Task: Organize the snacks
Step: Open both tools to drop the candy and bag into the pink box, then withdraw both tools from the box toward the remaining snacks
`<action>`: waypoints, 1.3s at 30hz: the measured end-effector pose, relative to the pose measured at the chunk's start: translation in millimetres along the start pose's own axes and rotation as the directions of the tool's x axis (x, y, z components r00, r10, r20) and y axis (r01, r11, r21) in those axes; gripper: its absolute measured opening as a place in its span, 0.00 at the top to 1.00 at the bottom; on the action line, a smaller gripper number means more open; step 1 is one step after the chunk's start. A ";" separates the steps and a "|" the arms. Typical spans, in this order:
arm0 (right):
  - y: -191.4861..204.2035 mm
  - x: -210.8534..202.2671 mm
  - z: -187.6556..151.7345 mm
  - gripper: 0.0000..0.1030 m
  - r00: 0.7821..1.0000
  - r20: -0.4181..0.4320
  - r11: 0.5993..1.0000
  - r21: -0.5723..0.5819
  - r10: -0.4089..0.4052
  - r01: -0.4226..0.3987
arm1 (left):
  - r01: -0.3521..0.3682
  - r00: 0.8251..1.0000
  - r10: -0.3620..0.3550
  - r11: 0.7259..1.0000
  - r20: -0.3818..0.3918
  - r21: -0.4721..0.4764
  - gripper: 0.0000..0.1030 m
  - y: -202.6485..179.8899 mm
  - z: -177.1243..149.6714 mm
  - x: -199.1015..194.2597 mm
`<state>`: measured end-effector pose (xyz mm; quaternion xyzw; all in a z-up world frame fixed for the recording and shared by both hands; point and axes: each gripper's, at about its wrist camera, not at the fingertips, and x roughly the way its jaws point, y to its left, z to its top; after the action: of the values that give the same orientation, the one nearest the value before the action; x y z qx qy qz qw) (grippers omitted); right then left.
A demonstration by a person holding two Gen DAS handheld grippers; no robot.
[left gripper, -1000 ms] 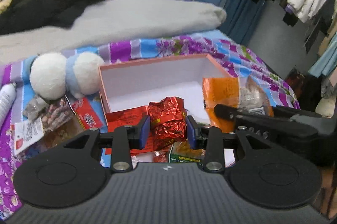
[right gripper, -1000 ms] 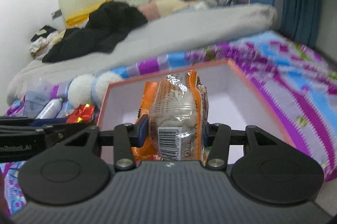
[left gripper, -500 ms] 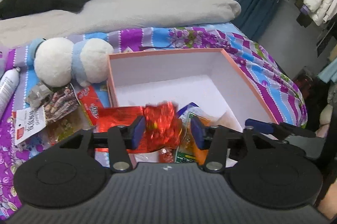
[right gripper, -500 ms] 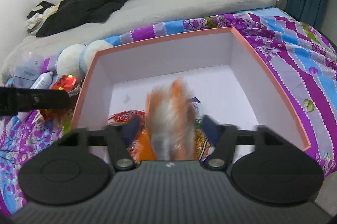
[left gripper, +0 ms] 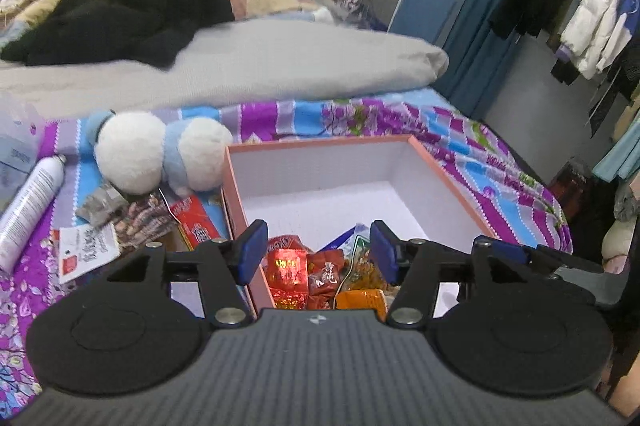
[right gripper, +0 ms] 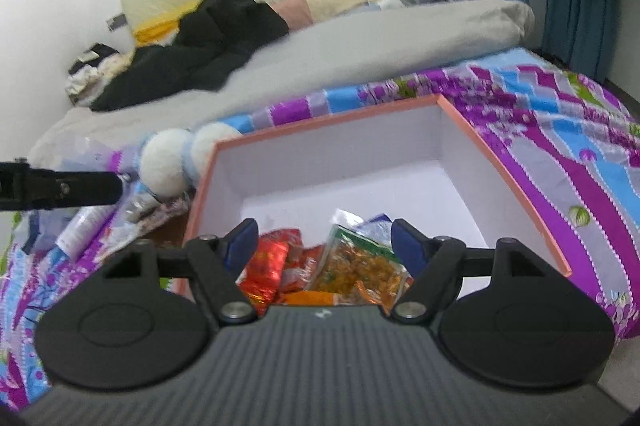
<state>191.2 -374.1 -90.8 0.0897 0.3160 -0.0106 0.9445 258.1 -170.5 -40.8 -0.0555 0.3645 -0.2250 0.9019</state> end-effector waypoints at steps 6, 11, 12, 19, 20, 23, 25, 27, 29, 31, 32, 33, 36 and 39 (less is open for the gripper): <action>20.8 -30.9 0.7 0.27 0.995 0.078 0.998 -0.005 0.061 -0.061 | -0.026 0.997 0.024 1.000 0.072 0.017 0.40 3.7 -6.9 -38.8; 41.1 -50.1 -2.1 0.27 0.988 0.123 0.994 -0.053 0.097 -0.091 | -0.029 0.993 0.028 1.000 0.117 0.008 0.40 15.4 -16.3 -70.4; 44.0 -53.1 -3.2 0.27 0.987 0.127 0.994 -0.059 0.103 -0.096 | -0.031 0.991 0.030 0.999 0.127 0.009 0.40 17.2 -19.0 -76.6; 71.5 -72.7 -13.7 0.27 0.976 0.167 0.986 -0.107 0.141 -0.125 | -0.072 0.984 0.072 0.997 0.164 -0.006 0.40 30.1 -43.1 -109.7; 75.7 -74.6 -16.6 0.27 0.975 0.170 0.985 -0.113 0.145 -0.127 | -0.076 0.982 0.077 0.997 0.171 -0.011 0.40 32.6 -47.6 -114.4; 86.2 -77.5 -27.4 0.27 0.973 0.162 0.981 -0.133 0.161 -0.141 | -0.074 0.981 0.079 0.997 0.177 -0.031 0.40 41.3 -61.5 -126.3; 92.3 -78.9 -36.4 0.27 0.974 0.157 0.980 -0.139 0.165 -0.143 | -0.082 0.980 0.088 0.996 0.176 -0.042 0.40 46.8 -71.8 -132.7; 96.9 -82.3 -46.3 0.27 0.973 0.152 0.979 -0.133 0.173 -0.154 | -0.095 0.977 0.103 0.994 0.189 -0.049 0.40 50.6 -82.8 -141.7; 100.6 -86.7 -55.3 0.27 0.972 0.159 0.979 -0.130 0.175 -0.155 | -0.095 0.977 0.105 0.994 0.188 -0.061 0.40 54.0 -94.0 -148.6; 102.1 -92.3 -66.1 0.27 0.970 0.169 0.981 -0.118 0.173 -0.155 | -0.105 0.975 0.118 0.992 0.188 -0.076 0.40 56.3 -105.3 -156.0; 102.8 -94.4 -71.9 0.27 0.970 0.162 0.980 -0.113 0.181 -0.164 | -0.109 0.974 0.122 0.991 0.189 -0.079 0.40 56.9 -110.9 -159.6; 103.6 -96.5 -77.3 0.27 0.970 0.159 0.980 -0.108 0.184 -0.168 | -0.111 0.974 0.124 0.991 0.190 -0.080 0.40 56.9 -117.1 -163.2; 107.9 -103.7 -93.0 0.27 0.971 0.159 0.980 -0.109 0.181 -0.165 | -0.112 0.977 0.127 0.989 0.169 -0.092 0.40 58.3 -134.9 -169.3; 110.2 -108.7 -107.0 0.27 0.970 0.147 0.979 -0.103 0.192 -0.178 | -0.116 0.985 0.124 0.991 0.117 -0.070 0.40 56.9 -151.4 -171.6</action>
<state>49.1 -250.9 -91.6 0.0755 0.2314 0.0847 0.9662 67.0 -33.4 -57.6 -0.0755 0.3189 -0.1548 0.9320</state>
